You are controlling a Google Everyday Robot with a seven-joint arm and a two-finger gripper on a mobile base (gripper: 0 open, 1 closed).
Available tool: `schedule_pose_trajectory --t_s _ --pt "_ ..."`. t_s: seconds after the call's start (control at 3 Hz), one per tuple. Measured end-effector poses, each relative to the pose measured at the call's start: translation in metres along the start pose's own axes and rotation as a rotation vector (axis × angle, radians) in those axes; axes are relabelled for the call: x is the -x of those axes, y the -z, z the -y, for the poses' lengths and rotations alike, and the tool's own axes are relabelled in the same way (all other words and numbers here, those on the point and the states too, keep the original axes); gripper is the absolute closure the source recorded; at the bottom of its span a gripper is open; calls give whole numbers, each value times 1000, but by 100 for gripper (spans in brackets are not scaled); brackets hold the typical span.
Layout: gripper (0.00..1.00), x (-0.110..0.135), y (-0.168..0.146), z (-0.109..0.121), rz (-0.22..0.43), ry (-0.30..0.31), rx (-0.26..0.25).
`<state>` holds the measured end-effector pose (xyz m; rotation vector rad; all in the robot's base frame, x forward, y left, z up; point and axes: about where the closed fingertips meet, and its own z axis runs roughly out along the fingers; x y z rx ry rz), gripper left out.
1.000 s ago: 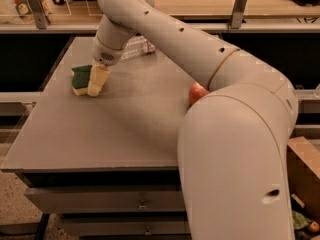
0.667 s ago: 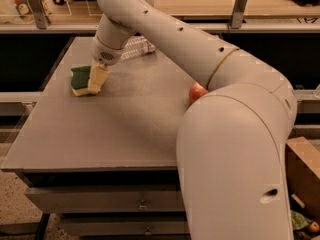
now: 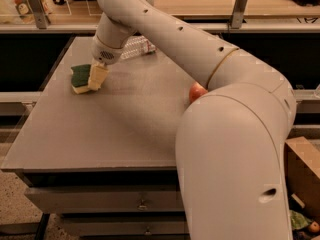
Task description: Pick sponge
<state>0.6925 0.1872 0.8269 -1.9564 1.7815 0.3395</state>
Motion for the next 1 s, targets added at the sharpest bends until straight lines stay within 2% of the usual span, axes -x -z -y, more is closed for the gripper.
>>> schedule_pose_trajectory --t_s 0.33,0.67,1.0 --pt "98 12 27 -2 25 -8 31" --pt "99 28 68 -5 44 -18 64" --pt "98 38 98 -8 99 -9 81"
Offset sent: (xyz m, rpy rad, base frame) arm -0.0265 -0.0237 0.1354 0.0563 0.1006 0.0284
